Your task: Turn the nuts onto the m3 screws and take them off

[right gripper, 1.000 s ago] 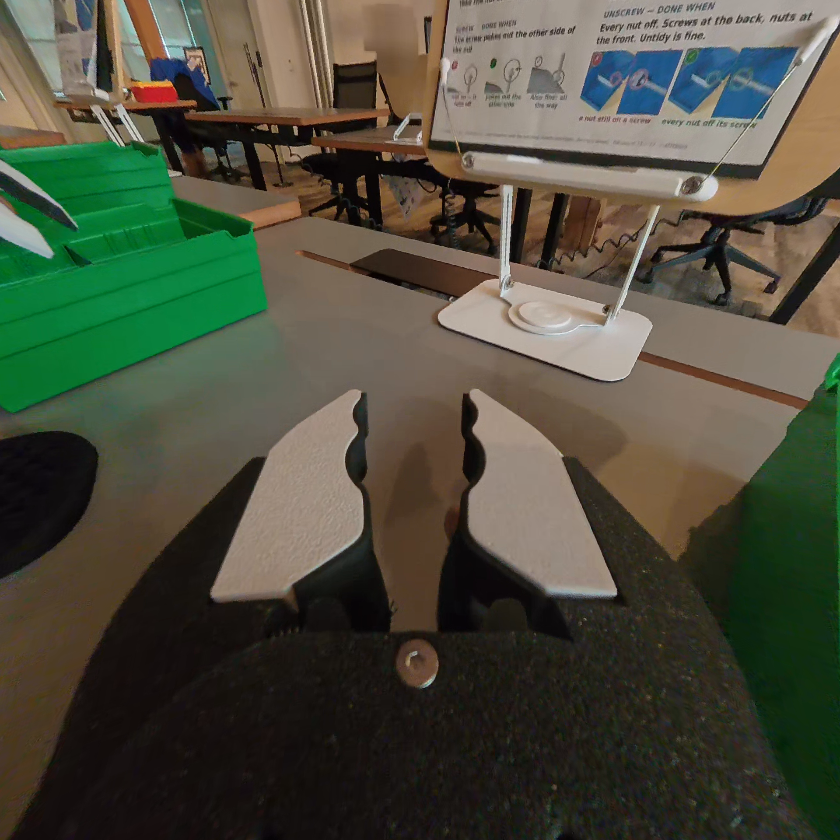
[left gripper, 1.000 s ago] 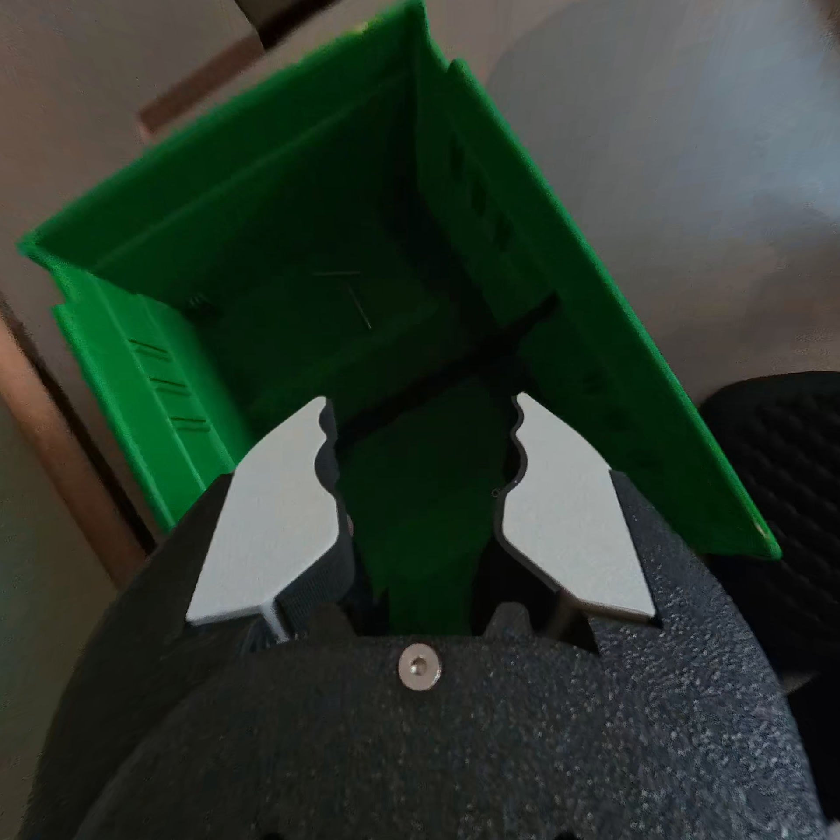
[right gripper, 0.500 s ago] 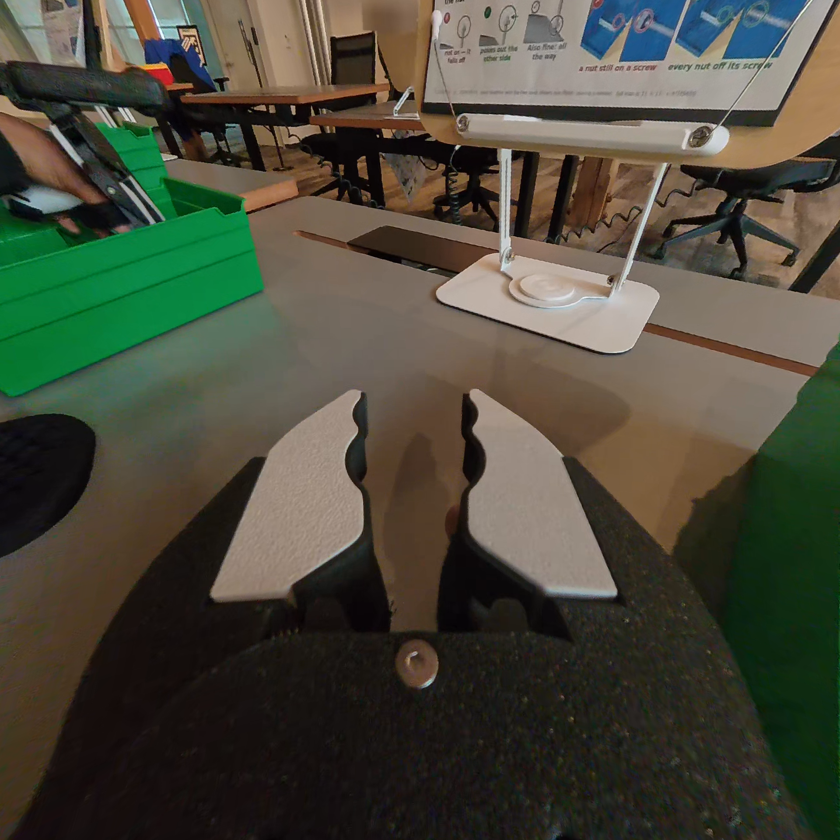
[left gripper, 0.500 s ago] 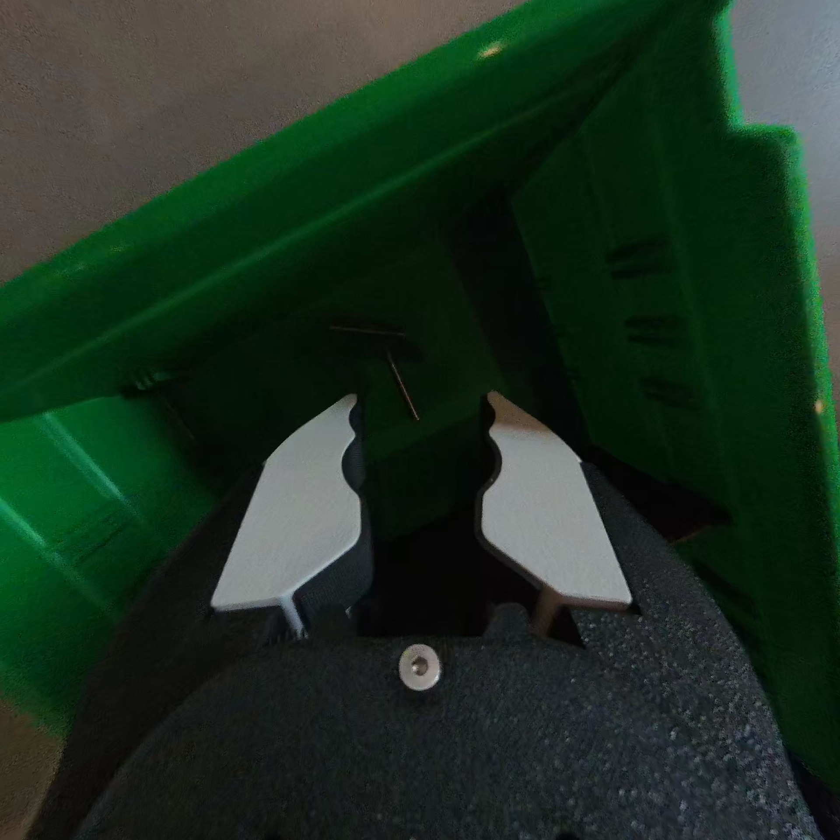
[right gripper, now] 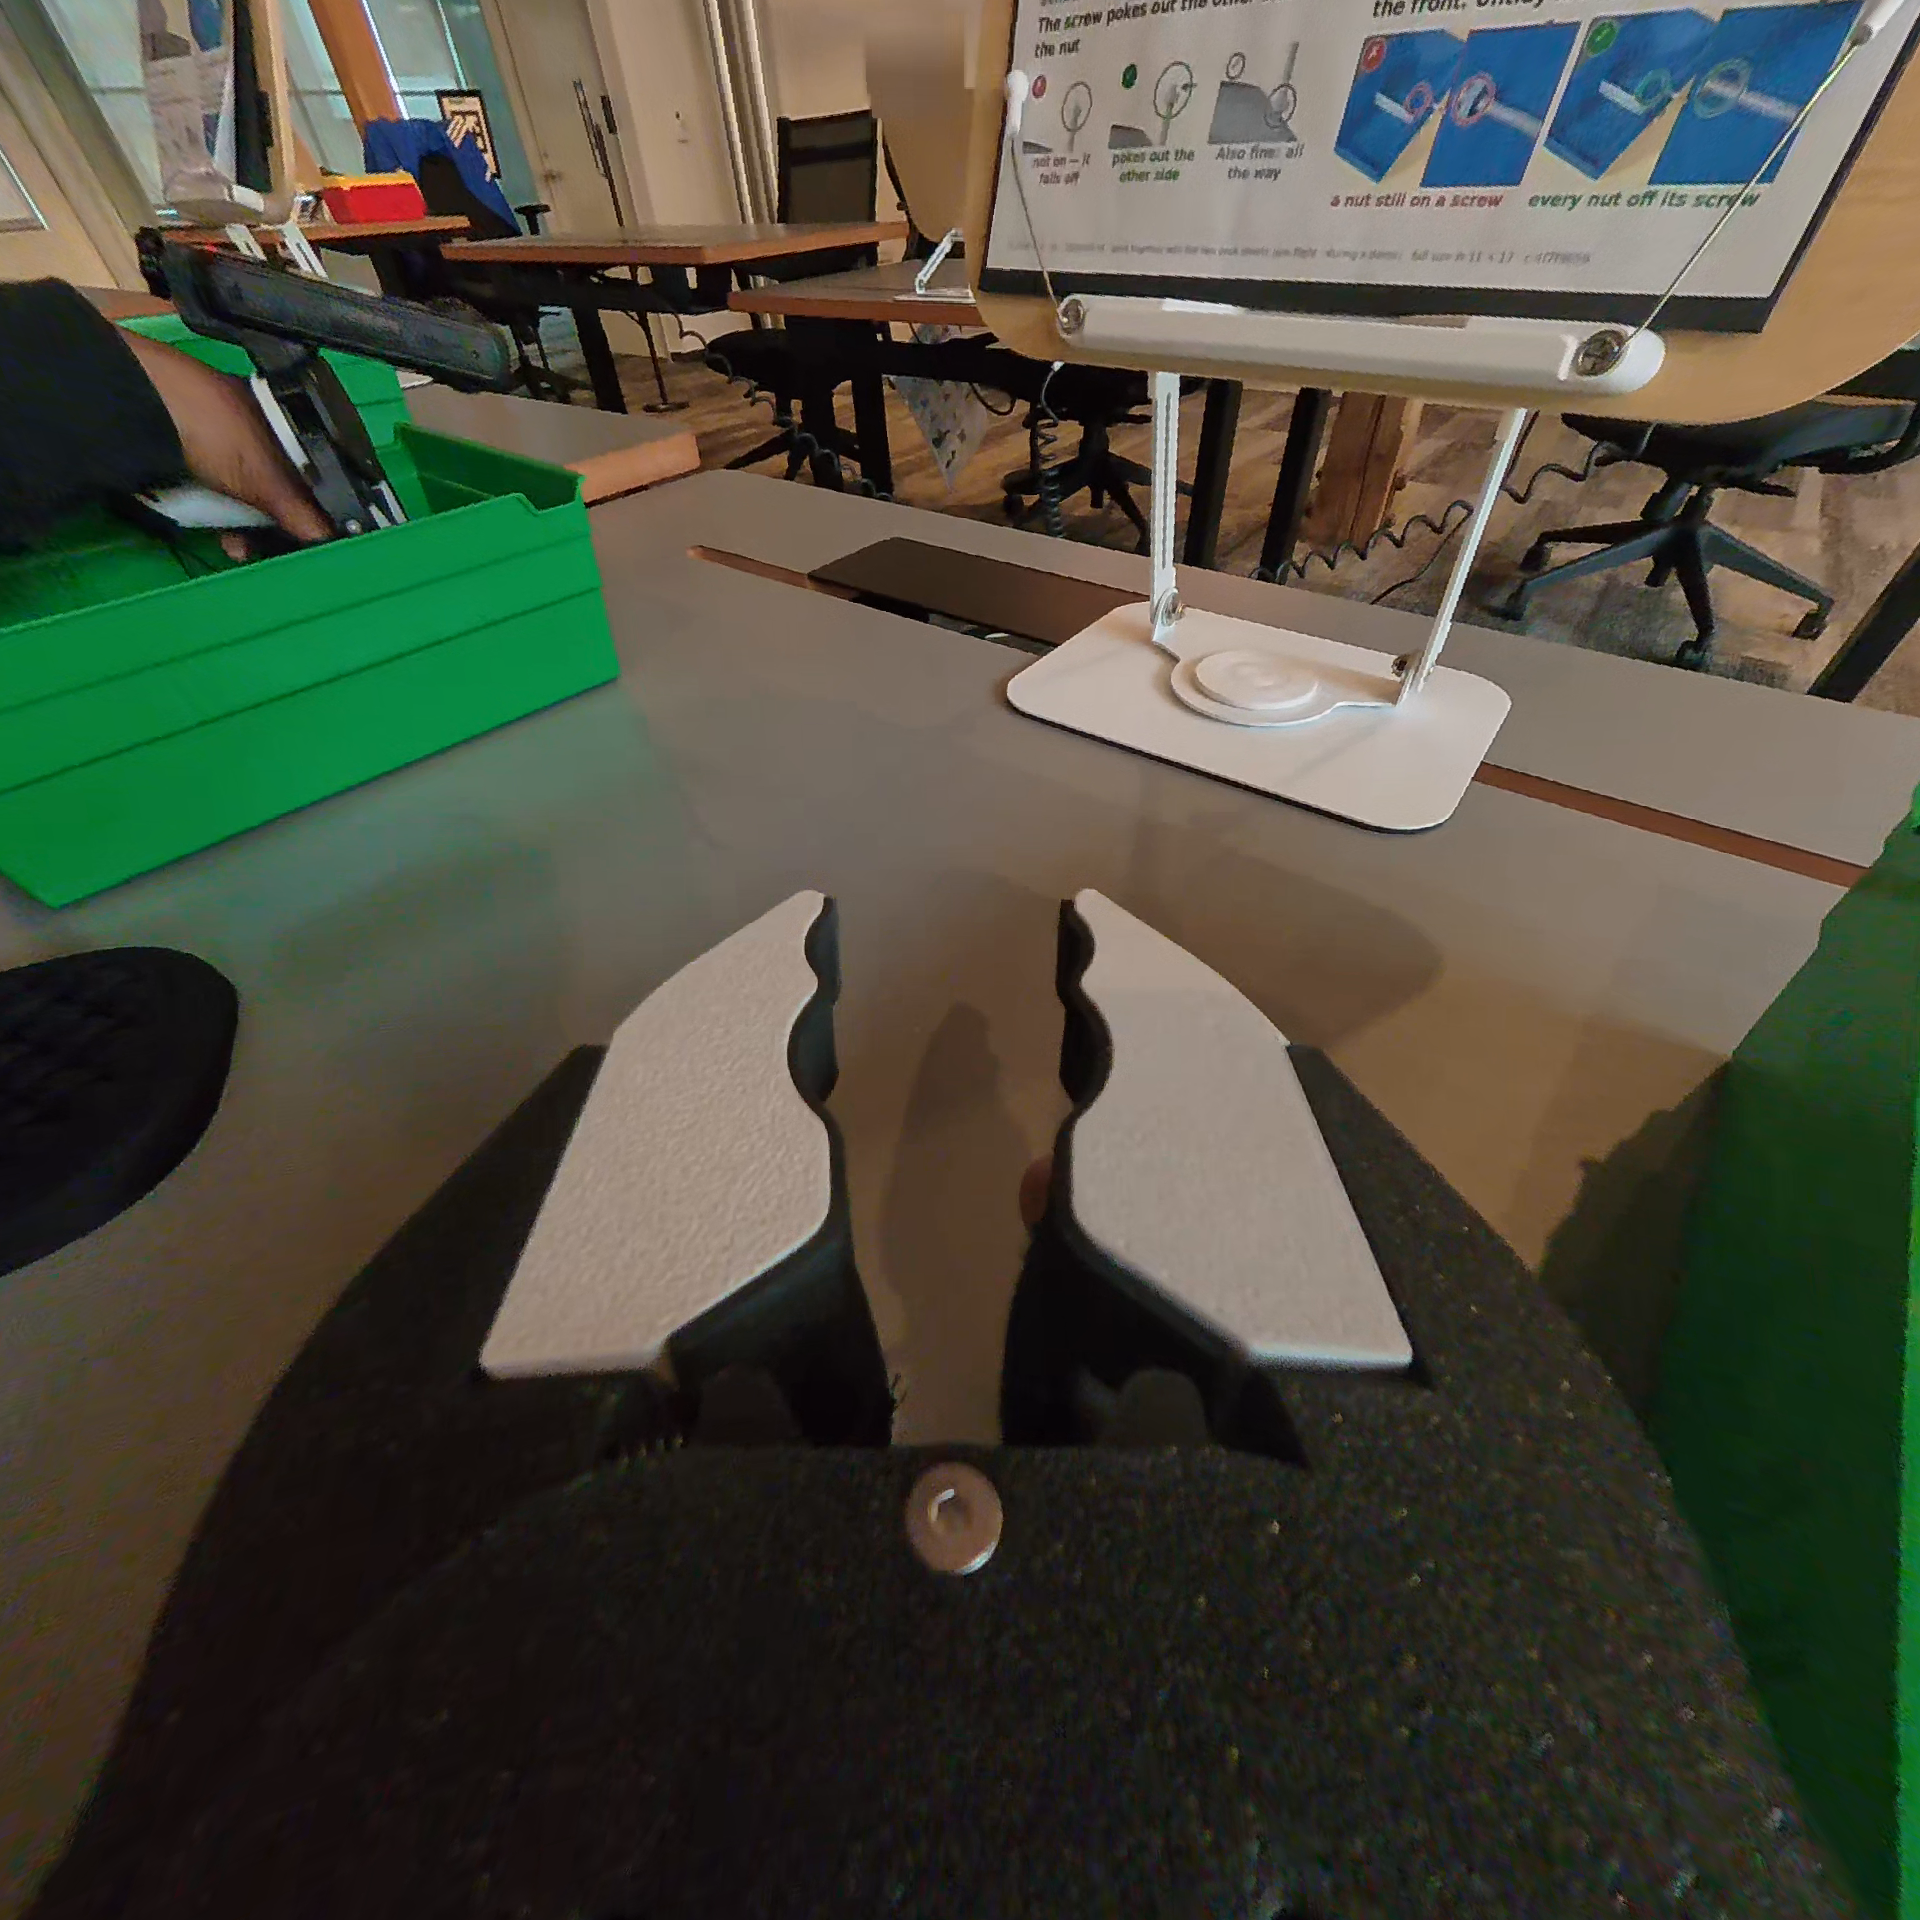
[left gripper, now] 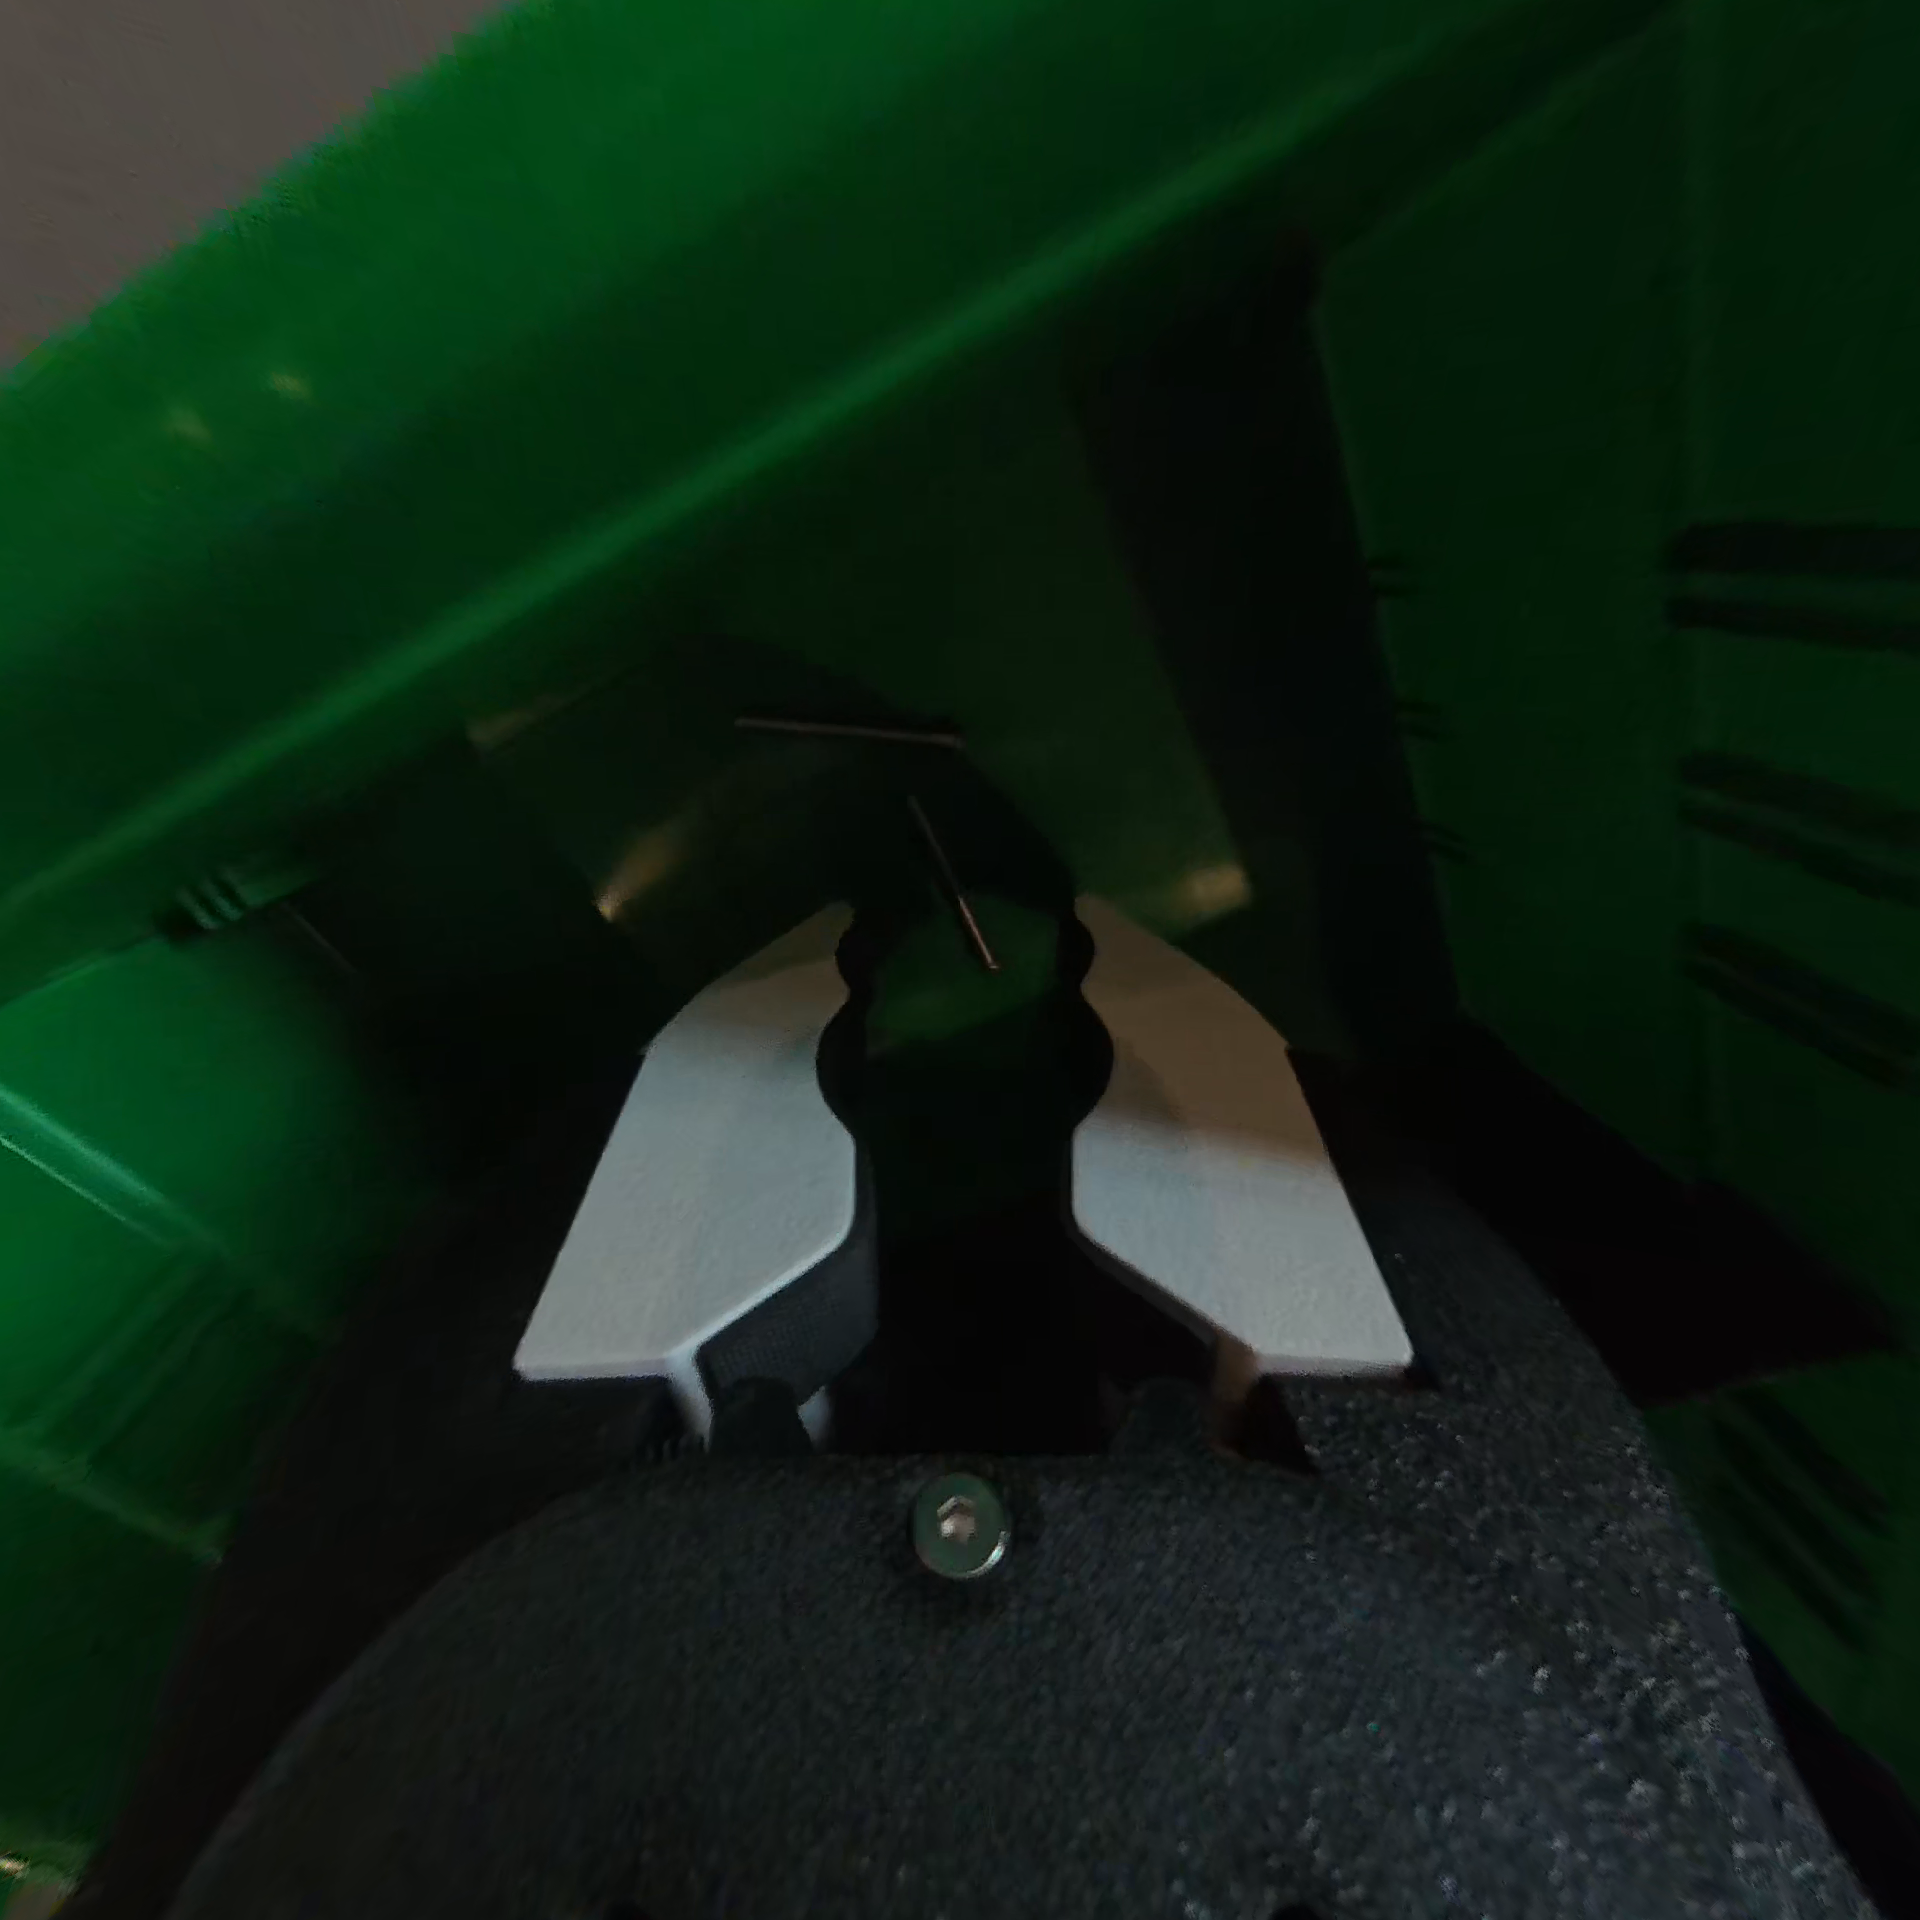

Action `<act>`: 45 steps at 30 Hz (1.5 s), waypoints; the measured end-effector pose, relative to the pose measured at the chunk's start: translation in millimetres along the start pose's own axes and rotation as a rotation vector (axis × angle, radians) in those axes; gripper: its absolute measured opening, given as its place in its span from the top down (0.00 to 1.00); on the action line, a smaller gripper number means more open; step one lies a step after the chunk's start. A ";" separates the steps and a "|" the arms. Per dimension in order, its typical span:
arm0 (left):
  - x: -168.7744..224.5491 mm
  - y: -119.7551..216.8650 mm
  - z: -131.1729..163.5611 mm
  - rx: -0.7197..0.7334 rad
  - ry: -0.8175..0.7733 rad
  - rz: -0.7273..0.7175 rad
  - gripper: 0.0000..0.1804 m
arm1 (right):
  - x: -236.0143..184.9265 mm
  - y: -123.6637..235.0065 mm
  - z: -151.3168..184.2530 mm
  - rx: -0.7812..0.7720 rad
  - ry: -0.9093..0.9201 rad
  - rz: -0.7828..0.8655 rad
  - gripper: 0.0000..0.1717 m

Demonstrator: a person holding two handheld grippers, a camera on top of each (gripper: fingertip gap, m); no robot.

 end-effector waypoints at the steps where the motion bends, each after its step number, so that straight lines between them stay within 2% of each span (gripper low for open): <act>1: 0.2 -0.4 0.4 -0.002 -0.004 -0.015 0.84 | 0.2 0.2 -0.2 0.001 -0.001 0.000 0.77; 7: 9.6 -1.7 0.7 0.025 -0.019 0.000 0.96 | 0.2 0.8 0.0 0.003 -0.008 -0.003 0.77; 13: 10.2 -1.5 3.4 0.074 -0.017 0.003 0.99 | 1.2 0.4 1.5 -0.003 0.001 0.006 0.77; 16: 9.9 3.3 6.9 0.091 -0.052 -0.083 0.99 | 2.5 0.2 1.8 -0.002 -0.007 0.006 0.77; 20: 22.9 33.4 -0.2 0.235 -0.138 -0.237 0.99 | 1.4 -0.8 2.5 -0.004 -0.006 0.000 0.78; 25: 62.8 88.9 -8.9 0.395 -0.293 -0.435 0.99 | 0.4 -2.0 4.2 -0.014 0.004 -0.001 0.78; 28: 96.0 114.0 -13.2 0.463 -0.388 -0.503 0.99 | 0.1 -2.0 4.4 -0.014 0.004 -0.004 0.78; 35: 164.2 130.4 -21.3 0.517 -0.575 -0.562 0.99 | 0.4 -1.4 4.6 -0.015 0.003 -0.005 0.78; 39: 196.0 122.9 -24.6 0.525 -0.655 -0.515 0.99 | 0.7 -1.7 5.2 -0.020 0.009 0.000 0.78; 41: 213.3 115.0 -25.4 0.523 -0.692 -0.445 0.99 | 0.7 -1.9 5.5 -0.022 0.010 -0.001 0.78; 45: 266.7 80.5 -24.1 0.495 -0.801 -0.058 0.99 | 1.5 -3.1 7.6 -0.036 0.009 0.000 0.78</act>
Point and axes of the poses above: each gripper's, where its closed fingertips meet, y back along the fingers, z out of its underside, x = y × z across the jaws, the point moved 5 cm from there along y, back along the fingers, and after that the axes turned 5 degrees about -y, right-handed, at the moved point
